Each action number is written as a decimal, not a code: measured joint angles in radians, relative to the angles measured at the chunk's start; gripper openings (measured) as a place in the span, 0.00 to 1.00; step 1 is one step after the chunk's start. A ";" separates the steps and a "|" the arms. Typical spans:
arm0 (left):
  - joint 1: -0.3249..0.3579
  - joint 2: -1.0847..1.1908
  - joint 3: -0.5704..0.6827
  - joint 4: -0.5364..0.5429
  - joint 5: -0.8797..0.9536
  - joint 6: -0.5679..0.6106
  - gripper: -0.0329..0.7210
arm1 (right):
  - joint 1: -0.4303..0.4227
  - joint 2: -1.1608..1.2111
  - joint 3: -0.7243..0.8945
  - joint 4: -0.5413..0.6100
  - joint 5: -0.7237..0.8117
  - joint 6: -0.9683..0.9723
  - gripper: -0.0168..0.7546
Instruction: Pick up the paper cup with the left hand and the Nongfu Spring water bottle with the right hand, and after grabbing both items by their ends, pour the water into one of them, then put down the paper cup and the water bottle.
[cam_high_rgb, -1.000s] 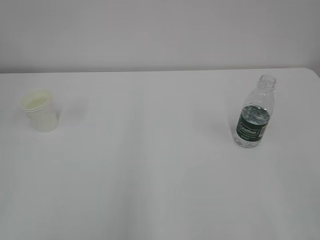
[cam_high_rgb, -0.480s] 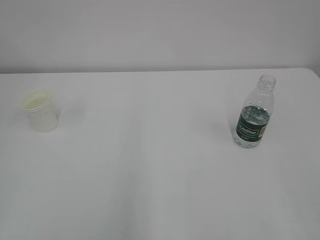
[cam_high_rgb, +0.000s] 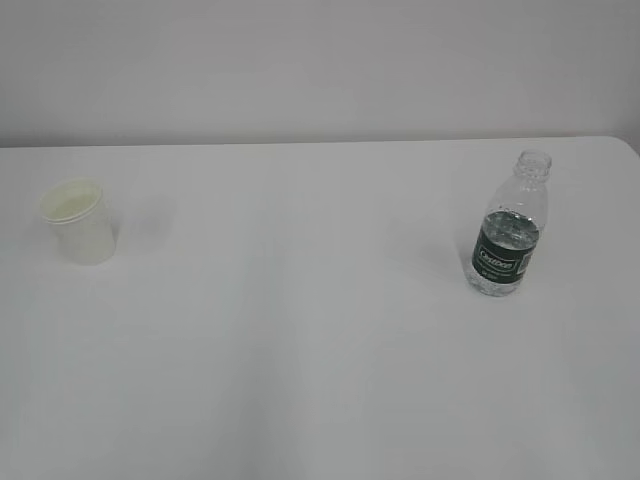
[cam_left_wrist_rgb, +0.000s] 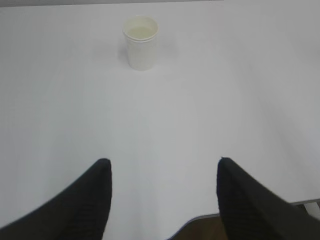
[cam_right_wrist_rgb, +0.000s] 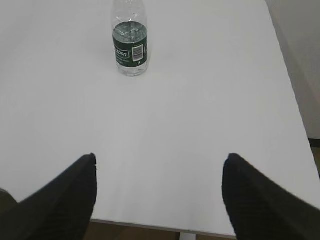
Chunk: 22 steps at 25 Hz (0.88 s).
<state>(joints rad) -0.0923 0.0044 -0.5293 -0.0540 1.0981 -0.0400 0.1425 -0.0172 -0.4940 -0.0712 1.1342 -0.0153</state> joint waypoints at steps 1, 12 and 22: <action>0.000 0.000 0.000 0.000 0.000 0.000 0.66 | 0.000 0.000 0.000 0.000 0.000 0.000 0.79; 0.000 0.000 0.000 -0.001 0.000 0.000 0.65 | 0.000 0.000 0.000 0.000 0.000 0.000 0.79; 0.000 0.000 0.000 -0.001 0.000 0.000 0.65 | 0.000 0.000 0.000 0.000 0.000 0.000 0.79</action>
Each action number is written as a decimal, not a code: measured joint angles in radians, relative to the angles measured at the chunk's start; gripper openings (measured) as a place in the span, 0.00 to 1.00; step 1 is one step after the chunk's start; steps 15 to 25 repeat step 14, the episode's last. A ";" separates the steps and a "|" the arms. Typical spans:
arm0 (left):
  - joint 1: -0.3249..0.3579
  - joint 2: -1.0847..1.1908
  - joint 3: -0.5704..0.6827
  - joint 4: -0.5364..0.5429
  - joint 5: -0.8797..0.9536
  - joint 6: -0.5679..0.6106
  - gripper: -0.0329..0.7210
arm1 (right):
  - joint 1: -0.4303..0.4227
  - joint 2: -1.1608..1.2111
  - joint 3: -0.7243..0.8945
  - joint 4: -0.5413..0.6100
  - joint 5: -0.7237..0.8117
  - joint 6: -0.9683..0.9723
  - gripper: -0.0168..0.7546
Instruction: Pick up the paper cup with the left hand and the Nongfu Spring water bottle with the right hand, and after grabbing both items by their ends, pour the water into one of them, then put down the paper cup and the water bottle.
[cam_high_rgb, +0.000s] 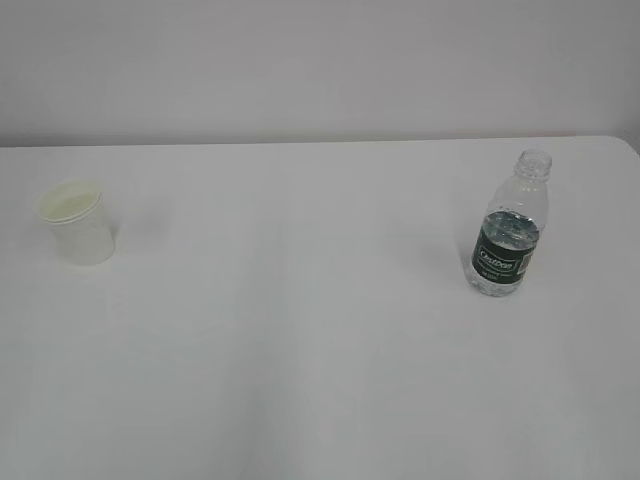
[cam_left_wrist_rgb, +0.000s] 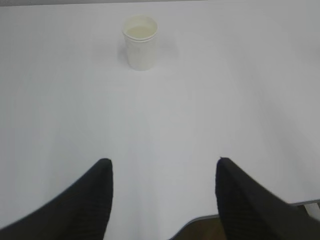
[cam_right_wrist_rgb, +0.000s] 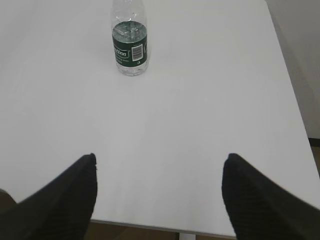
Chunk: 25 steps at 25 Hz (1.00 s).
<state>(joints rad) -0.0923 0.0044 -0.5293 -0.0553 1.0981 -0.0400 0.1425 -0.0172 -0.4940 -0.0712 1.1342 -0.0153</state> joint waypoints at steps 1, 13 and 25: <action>0.000 0.000 0.000 0.000 0.000 0.000 0.65 | 0.000 0.000 0.000 0.000 0.000 0.000 0.79; 0.000 0.000 0.000 0.000 0.000 0.000 0.65 | 0.000 0.000 0.000 0.000 0.000 0.000 0.79; 0.000 0.000 0.000 0.000 0.000 0.000 0.65 | 0.000 0.000 0.000 0.000 0.000 0.000 0.79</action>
